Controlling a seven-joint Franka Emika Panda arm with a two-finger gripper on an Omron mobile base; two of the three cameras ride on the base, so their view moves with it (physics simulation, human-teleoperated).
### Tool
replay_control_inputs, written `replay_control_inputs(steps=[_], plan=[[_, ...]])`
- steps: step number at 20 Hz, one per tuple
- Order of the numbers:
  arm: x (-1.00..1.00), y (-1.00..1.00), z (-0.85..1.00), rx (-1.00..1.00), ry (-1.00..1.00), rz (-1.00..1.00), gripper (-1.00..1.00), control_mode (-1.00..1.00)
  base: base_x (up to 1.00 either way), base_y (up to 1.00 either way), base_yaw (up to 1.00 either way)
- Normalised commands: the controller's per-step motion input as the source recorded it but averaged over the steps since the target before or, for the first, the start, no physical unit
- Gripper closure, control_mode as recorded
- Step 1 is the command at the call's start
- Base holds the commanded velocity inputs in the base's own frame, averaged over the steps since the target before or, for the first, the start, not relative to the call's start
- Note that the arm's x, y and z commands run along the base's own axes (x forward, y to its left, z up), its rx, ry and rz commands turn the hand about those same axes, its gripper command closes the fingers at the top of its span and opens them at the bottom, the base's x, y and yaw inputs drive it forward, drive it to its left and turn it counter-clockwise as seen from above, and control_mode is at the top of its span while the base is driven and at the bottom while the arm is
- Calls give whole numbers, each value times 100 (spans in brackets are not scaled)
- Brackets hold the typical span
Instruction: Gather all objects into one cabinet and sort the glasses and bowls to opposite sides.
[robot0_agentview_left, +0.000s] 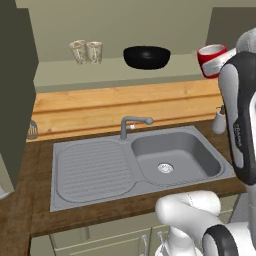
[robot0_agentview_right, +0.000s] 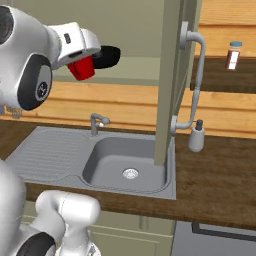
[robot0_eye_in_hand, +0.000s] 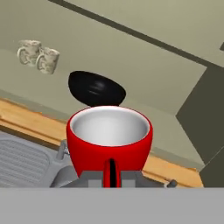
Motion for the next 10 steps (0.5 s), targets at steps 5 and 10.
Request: replay_control_inputs(steps=[5,10], plan=[[-93,65,-89,4,-31,0,100,-100,0,0,0],[-51,70,-35,7,-16,0,100,-100,0,0,0]])
